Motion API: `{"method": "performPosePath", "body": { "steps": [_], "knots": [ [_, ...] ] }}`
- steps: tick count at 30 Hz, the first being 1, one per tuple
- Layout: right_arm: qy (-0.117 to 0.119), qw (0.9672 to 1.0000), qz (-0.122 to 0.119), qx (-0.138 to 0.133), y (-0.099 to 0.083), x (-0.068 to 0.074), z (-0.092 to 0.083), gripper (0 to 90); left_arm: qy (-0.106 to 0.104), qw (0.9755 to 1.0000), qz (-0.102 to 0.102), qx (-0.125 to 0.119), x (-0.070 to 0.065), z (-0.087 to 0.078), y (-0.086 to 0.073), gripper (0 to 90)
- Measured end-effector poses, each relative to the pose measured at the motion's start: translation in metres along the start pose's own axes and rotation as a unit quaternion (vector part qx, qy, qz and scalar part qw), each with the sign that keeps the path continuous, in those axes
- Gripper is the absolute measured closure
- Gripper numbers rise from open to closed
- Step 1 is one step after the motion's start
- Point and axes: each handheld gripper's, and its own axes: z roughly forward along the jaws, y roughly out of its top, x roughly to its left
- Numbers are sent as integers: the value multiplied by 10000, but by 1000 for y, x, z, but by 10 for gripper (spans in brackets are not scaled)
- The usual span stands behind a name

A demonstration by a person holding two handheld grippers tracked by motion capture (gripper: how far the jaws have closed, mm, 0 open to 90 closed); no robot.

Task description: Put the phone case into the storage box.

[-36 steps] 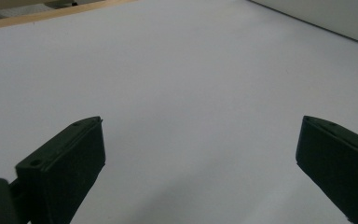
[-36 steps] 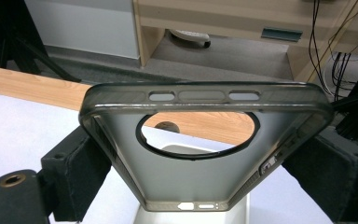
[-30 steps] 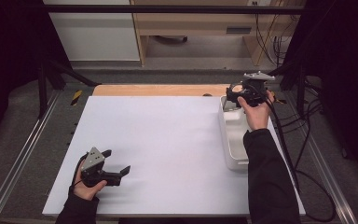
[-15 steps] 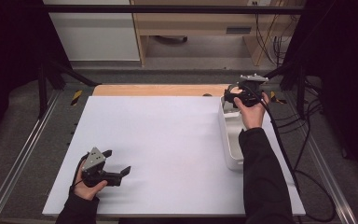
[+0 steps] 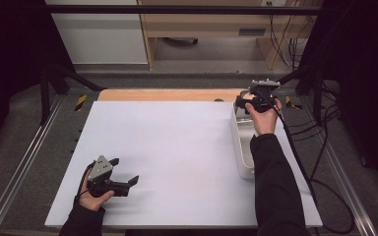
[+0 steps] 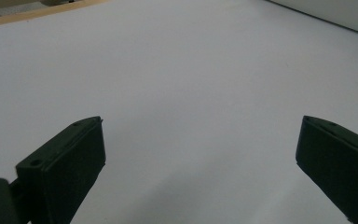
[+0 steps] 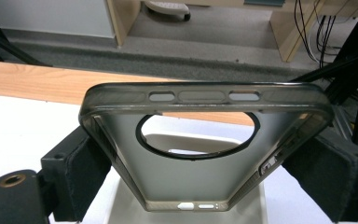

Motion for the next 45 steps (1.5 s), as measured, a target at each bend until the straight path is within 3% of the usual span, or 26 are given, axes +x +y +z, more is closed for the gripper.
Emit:
{"method": "performPosePath", "body": {
  "steps": [45],
  "knots": [
    [-109, 9995, 44, 307, 4, 0, 26, 116, -11, 10000, 31, 41, 0, 1, -1, 9]
  ]
}}
